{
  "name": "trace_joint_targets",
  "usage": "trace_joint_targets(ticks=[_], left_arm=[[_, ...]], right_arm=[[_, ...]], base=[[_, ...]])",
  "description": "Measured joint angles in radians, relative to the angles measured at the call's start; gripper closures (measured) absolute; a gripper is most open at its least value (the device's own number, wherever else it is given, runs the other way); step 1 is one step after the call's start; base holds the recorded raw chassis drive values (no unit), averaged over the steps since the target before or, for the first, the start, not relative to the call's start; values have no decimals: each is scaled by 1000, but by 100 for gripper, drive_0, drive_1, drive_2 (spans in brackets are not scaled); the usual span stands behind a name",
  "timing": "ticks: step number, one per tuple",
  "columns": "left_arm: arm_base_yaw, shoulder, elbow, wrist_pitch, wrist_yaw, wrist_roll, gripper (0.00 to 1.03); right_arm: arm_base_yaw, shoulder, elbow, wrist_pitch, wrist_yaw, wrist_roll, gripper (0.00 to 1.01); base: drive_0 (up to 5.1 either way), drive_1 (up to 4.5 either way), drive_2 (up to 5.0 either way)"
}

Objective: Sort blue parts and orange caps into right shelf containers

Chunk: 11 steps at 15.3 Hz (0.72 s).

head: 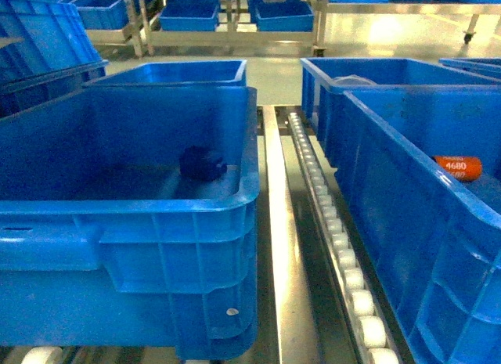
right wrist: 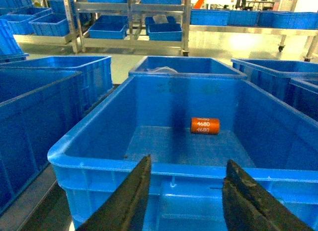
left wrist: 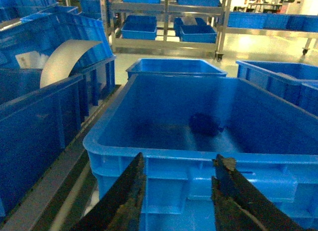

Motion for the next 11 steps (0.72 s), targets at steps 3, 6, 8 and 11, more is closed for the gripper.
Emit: trace_joint_targets(ticks=[3,6,8,11], left_arm=[[0,0,0,0,0,0,23],[0,0,0,0,0,1,5],[0,0,0,0,0,1,5],[0,0,0,0,0,1,5]], right_arm=[[0,0,0,0,0,0,19],[0,0,0,0,0,0,4],[0,0,0,0,0,0,3],[0,0,0,0,0,0,3]], base=[[0,0,0],[0,0,0],[0,0,0],[0,0,0]])
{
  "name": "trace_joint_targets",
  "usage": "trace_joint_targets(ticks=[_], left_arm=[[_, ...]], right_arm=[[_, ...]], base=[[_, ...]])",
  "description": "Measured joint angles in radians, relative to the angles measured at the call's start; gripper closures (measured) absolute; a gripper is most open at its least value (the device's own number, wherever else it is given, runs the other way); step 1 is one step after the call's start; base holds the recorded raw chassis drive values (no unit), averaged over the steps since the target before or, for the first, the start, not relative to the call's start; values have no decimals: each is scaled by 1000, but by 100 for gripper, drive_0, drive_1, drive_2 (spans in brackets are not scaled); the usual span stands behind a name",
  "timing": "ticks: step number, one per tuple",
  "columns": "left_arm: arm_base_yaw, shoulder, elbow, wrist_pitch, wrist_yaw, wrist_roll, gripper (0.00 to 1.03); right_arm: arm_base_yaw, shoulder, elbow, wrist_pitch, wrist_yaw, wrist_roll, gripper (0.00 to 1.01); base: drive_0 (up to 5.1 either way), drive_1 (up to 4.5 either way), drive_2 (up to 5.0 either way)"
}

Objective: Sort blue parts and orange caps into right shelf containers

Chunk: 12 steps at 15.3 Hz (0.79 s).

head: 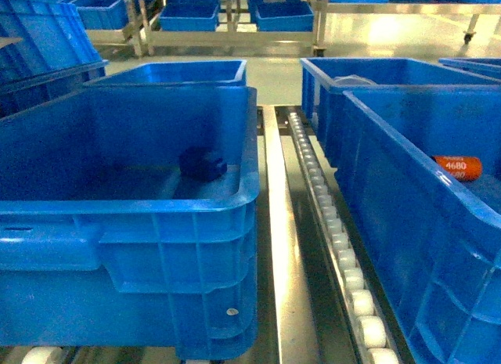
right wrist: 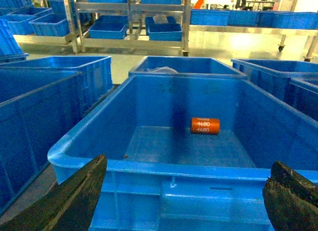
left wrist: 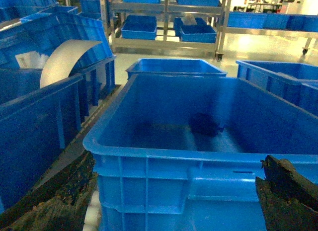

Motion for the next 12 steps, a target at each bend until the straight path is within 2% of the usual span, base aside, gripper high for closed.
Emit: trace_joint_targets(ticks=[12], left_arm=[[0,0,0,0,0,0,5]], right_arm=[[0,0,0,0,0,0,3]], base=[[0,0,0]])
